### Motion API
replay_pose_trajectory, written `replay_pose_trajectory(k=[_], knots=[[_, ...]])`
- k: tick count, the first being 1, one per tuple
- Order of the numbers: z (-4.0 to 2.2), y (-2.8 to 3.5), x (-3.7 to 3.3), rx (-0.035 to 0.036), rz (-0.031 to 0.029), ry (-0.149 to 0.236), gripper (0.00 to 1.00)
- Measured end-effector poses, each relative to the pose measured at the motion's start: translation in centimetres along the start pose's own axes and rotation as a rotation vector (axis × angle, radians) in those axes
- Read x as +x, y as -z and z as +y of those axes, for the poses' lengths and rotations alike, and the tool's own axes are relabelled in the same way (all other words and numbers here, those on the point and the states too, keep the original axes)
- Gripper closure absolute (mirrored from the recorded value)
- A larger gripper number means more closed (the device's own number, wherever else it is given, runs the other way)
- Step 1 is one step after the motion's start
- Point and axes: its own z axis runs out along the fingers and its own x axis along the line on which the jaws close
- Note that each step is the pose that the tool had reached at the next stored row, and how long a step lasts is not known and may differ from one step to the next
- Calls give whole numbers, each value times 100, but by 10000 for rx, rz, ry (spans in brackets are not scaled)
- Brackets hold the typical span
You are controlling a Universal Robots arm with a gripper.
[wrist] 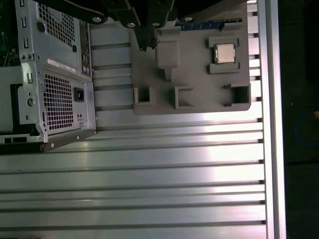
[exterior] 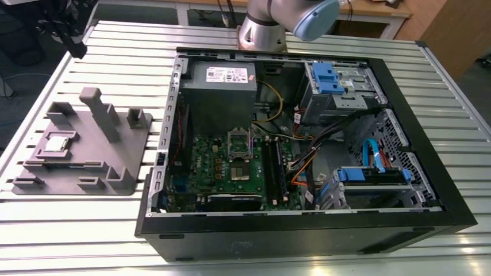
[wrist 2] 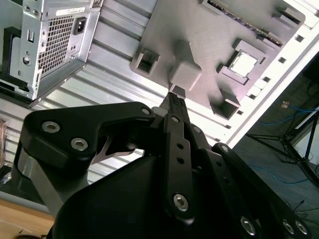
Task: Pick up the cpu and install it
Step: 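Reach for the cpu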
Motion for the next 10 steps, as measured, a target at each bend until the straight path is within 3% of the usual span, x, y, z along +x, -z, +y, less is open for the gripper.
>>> replay_pose_trajectory(k=[5, 10], knots=[[-6, -2, 81, 0, 0, -1, 89], [-7, -2, 97, 0, 0, 1, 89]])
